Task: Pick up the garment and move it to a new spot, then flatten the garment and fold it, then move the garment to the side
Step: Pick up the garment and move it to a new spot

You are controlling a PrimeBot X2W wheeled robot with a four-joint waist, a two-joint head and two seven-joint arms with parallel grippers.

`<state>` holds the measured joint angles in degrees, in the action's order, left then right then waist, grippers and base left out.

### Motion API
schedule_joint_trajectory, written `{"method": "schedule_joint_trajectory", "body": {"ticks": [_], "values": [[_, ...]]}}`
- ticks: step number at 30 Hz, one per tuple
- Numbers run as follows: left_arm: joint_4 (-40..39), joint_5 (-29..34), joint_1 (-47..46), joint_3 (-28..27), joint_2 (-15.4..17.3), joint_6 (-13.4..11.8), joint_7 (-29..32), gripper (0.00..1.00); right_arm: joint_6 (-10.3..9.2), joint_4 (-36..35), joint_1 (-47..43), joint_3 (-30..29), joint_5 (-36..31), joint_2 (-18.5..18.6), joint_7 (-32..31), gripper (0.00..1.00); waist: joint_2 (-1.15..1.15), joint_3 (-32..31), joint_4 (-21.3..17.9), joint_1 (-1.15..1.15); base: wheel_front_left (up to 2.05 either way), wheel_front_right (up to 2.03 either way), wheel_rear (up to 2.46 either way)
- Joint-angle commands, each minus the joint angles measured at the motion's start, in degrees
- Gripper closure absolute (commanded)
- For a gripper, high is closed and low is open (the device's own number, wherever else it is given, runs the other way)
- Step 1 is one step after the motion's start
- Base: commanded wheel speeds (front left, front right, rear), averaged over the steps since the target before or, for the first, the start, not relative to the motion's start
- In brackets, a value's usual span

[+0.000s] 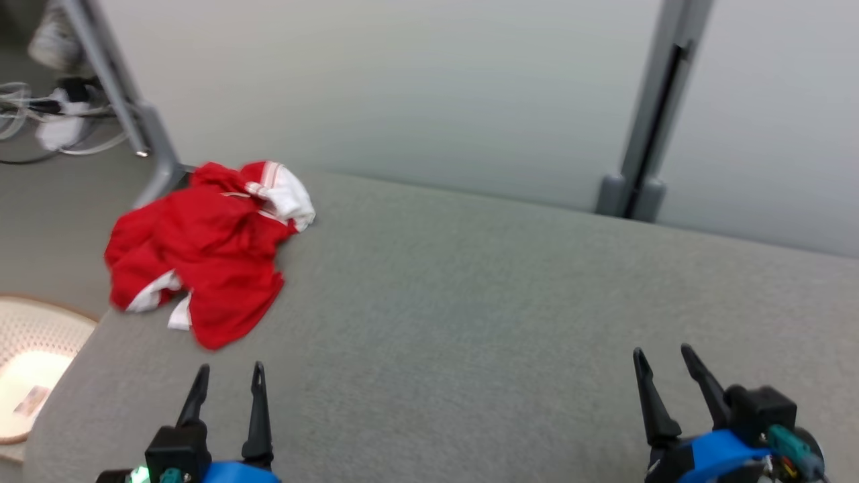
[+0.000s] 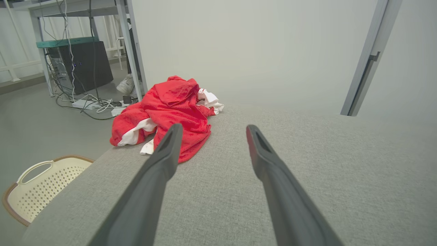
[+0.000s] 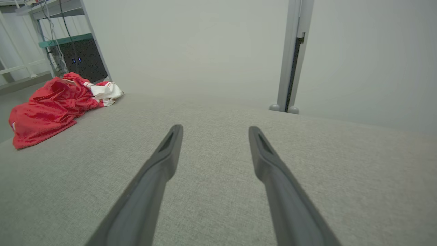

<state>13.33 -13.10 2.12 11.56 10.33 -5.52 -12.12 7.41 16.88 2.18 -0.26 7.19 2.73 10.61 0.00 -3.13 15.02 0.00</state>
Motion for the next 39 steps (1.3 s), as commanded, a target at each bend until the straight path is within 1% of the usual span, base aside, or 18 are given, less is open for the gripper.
{"method": "schedule_joint_trajectory", "body": {"ticks": [1, 6, 10, 14, 17, 20, 24, 26, 29, 31, 32, 34, 39], "values": [[-0.34, -0.06, 0.36, -0.39, 0.32, -0.16, 0.10, 0.00, 0.15, -0.06, -0.35, 0.17, 0.32, 0.28, 0.12, 0.00, 0.00, 1.56, 2.30, 0.00, 0.00, 0.00, 0.00], [-1.96, 0.14, 1.50, -0.44, 1.13, -0.86, 0.80, 0.00, 0.15, 0.37, -0.03, 1.08, 0.76, 0.29, 0.50, 0.00, 0.00, 1.45, 7.40, 0.00, 0.00, 0.00, 0.00], [-3.28, 0.34, 2.21, -0.22, 1.64, -1.12, 1.46, 0.00, 0.14, 0.75, 0.34, 1.73, 1.09, 0.29, 0.73, 0.00, 0.00, 1.57, 10.11, 0.00, 0.00, 0.00, 0.00], [-4.26, 0.39, 2.51, -0.06, 2.04, -1.44, 2.08, 0.00, 0.14, 1.05, 0.58, 2.20, 0.95, 0.30, 0.81, 0.00, 0.00, 1.78, 11.55, 0.00, 0.00, 0.00, 0.00], [-4.90, 0.13, 3.02, -0.18, 2.32, -1.66, 2.26, 0.00, 0.14, 1.26, 0.81, 2.38, 0.84, 0.29, 0.93, 0.00, 0.00, 1.93, 11.80, 0.00, 0.00, 0.00, 0.00], [-5.69, -0.37, 3.23, -0.56, 2.49, -2.07, 2.13, 0.00, 0.14, 1.33, 1.16, 2.69, 0.88, 0.29, 0.90, 0.00, 0.00, 2.22, 11.47, 0.00, 0.00, 0.00, 0.00], [-8.70, -2.95, 1.92, -3.06, 2.30, -2.59, 2.49, 0.00, 0.14, 1.03, 1.15, 2.73, 0.70, 0.30, 0.76, 0.00, 0.00, 3.01, 10.57, 0.00, 0.00, 0.00, 0.00], [-11.61, -4.49, 0.57, -4.81, 3.29, -2.40, 3.83, 0.00, 0.14, 0.80, 1.28, 2.44, 0.41, 0.30, 0.65, 0.00, 0.00, 3.67, 10.12, 0.00, 0.00, 0.00, 0.00], [-15.22, -7.36, -2.24, -7.32, 5.48, -1.44, 8.01, 0.00, 0.14, 0.17, 1.78, 2.15, -0.10, 0.29, 0.47, 0.00, 0.00, 5.04, 9.41, 0.00, 0.00, 0.00, 0.00], [-16.45, -8.93, -5.32, -8.94, 7.72, -0.68, 11.94, 0.00, 0.14, -0.69, 2.47, 2.10, -0.57, 0.31, 0.40, 0.00, 0.00, 6.67, 8.53, 0.00, 0.00, 0.00, 0.00], [-16.21, -9.61, -6.85, -9.48, 9.24, -0.32, 14.56, 0.00, 0.14, -1.09, 2.85, 2.14, -0.87, 0.30, 0.33, 0.00, 0.00, 7.59, 7.92, 0.00, 0.00, 0.00, 0.00], [-15.78, -10.86, -10.54, -11.24, 11.56, 0.00, 17.84, 0.00, 0.14, -1.97, 3.67, 2.31, -1.45, 0.30, 0.08, 0.00, 0.00, 9.61, 6.40, 0.00, 0.00, 0.00, 0.00], [-10.67, -16.58, -18.64, -15.09, 15.48, 1.77, 24.81, 0.00, 0.10, -4.90, 6.92, 2.74, -3.24, 0.30, -0.32, 0.00, 0.00, 15.79, 1.49, 0.00, 0.00, 0.00, 0.00]]}}
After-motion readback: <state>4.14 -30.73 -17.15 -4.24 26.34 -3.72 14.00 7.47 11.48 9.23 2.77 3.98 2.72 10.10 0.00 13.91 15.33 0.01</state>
